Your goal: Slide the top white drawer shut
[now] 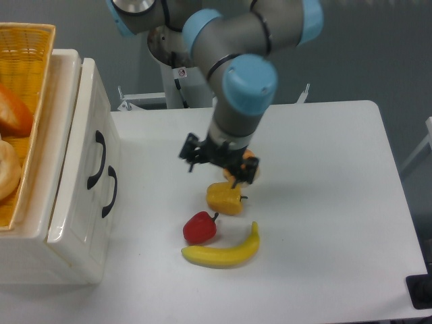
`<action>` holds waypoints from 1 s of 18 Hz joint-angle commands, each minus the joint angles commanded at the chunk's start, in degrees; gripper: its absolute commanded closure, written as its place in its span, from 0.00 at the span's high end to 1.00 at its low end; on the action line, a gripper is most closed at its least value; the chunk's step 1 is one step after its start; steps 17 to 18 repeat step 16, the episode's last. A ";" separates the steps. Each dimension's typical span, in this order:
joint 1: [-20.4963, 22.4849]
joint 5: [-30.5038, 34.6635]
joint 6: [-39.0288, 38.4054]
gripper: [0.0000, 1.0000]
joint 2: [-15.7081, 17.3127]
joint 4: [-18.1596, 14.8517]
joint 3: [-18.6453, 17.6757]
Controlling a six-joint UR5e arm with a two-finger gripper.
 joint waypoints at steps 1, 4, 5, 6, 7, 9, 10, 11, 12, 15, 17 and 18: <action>0.18 1.15 2.29 1.00 0.09 0.00 0.00; 3.07 2.30 8.01 1.00 1.05 0.18 0.09; 3.95 2.48 10.29 1.00 1.75 0.09 0.09; 5.17 2.65 12.31 1.00 2.72 -0.09 -0.09; 6.58 2.74 13.90 1.00 3.68 -0.26 -0.44; 9.04 2.74 15.58 1.00 5.70 -0.53 -1.14; 10.45 2.74 16.28 1.00 6.50 -0.61 -1.49; 11.94 2.74 17.07 1.00 7.29 -0.88 -1.84; 12.82 2.74 18.21 1.00 7.82 -1.66 -2.02; 15.29 2.74 22.17 1.00 9.22 -2.20 -2.46; 16.25 2.57 23.05 1.00 9.58 -2.37 -2.55; 16.25 2.57 23.05 1.00 9.58 -2.37 -2.55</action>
